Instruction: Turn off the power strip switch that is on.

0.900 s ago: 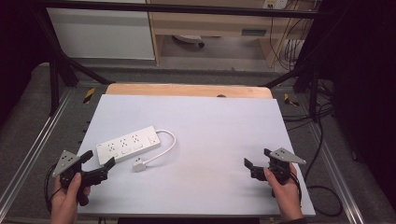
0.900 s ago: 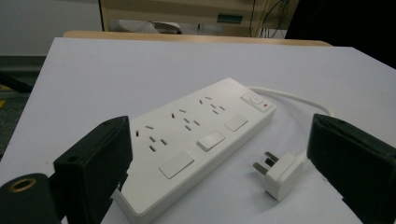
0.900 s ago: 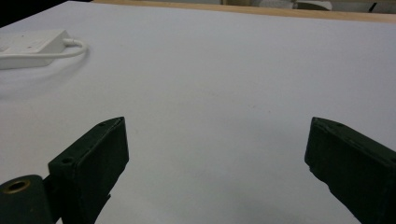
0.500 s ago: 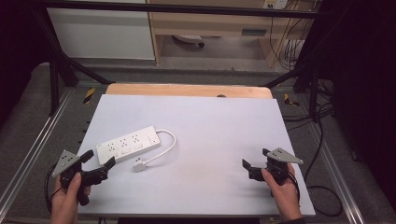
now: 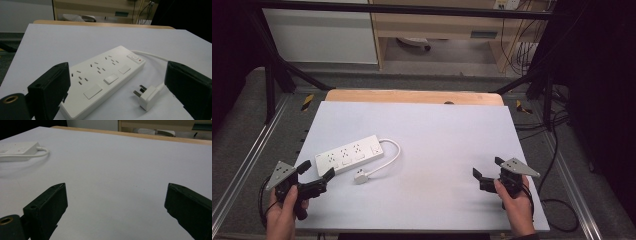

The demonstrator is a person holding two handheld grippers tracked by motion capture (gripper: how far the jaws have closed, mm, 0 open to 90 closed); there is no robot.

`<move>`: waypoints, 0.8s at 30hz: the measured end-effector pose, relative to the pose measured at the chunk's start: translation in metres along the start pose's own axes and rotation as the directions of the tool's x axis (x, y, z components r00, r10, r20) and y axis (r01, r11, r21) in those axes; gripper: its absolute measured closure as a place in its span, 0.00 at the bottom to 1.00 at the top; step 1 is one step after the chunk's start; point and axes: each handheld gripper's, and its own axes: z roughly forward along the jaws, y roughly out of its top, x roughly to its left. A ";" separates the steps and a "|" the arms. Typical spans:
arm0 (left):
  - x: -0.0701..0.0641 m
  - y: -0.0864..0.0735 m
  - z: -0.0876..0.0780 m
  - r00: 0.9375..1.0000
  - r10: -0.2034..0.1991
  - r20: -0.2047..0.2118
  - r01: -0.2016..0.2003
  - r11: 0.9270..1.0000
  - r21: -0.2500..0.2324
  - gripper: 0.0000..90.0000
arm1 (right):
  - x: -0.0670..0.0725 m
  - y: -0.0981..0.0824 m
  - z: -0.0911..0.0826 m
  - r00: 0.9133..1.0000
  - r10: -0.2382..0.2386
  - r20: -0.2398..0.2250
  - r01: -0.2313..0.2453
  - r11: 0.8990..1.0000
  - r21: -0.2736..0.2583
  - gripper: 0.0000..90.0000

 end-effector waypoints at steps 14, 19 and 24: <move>-0.007 0.002 0.002 1.000 0.016 0.019 -0.015 1.000 -0.020 0.07 | 0.001 0.001 0.000 1.000 -0.002 -0.002 0.002 1.000 -0.001 0.06; -0.011 0.007 0.004 0.999 0.028 0.042 -0.026 0.998 -0.050 0.07 | 0.001 0.001 0.000 1.000 -0.006 -0.005 0.006 1.000 -0.001 0.06; -0.014 0.013 0.003 0.998 0.031 0.051 -0.028 0.998 -0.058 0.07 | 0.001 0.001 -0.001 1.000 -0.001 -0.002 0.001 1.000 -0.003 0.06</move>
